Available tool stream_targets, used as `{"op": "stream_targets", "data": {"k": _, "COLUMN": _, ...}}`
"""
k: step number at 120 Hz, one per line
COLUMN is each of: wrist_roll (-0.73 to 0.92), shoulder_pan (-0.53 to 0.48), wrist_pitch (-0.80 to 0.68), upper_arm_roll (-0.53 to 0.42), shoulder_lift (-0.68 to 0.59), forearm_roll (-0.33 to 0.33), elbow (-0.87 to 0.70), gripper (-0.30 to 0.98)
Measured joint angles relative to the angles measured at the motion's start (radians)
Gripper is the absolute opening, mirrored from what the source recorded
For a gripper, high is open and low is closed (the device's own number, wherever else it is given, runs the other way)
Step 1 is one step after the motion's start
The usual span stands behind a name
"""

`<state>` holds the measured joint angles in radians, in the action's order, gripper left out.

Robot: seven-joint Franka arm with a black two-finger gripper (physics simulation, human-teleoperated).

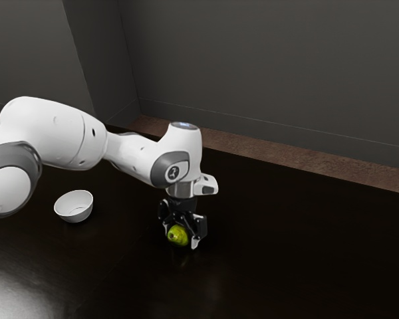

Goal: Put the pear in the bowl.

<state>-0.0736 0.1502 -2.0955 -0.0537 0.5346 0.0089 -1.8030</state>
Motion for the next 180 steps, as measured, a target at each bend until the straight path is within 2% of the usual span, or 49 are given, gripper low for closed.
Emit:
{"op": "stream_targets", "data": {"k": 13, "wrist_roll": 0.002, "shoulder_pan": -0.001, "wrist_pitch": -0.008, "upper_arm_roll": 0.000, "shoulder_lift": -0.010, "forearm_roll": 0.000, "elbow": -0.007, "gripper": 0.66}}
{"op": "stream_targets", "data": {"k": 72, "wrist_roll": 0.005, "shoulder_pan": 0.001, "wrist_pitch": -0.016, "upper_arm_roll": 0.000, "shoulder_lift": -0.023, "forearm_roll": 0.002, "elbow": -0.015, "gripper": 0.40}}
{"op": "stream_targets", "data": {"k": 121, "wrist_roll": -0.004, "shoulder_pan": -0.008, "wrist_pitch": 0.014, "upper_arm_roll": 0.001, "shoulder_lift": -0.128, "forearm_roll": 0.020, "elbow": -0.014, "gripper": 0.33}}
{"op": "stream_targets", "data": {"k": 149, "wrist_roll": 0.002, "shoulder_pan": -0.093, "wrist_pitch": 0.048, "upper_arm_roll": 0.002, "shoulder_lift": -0.168, "forearm_roll": 0.027, "elbow": -0.009, "gripper": 0.32}}
{"op": "stream_targets", "data": {"k": 180, "wrist_roll": 0.048, "shoulder_pan": -0.152, "wrist_pitch": 0.071, "upper_arm_roll": 0.075, "shoulder_lift": -0.185, "forearm_roll": 0.043, "elbow": 0.000, "gripper": 0.32}}
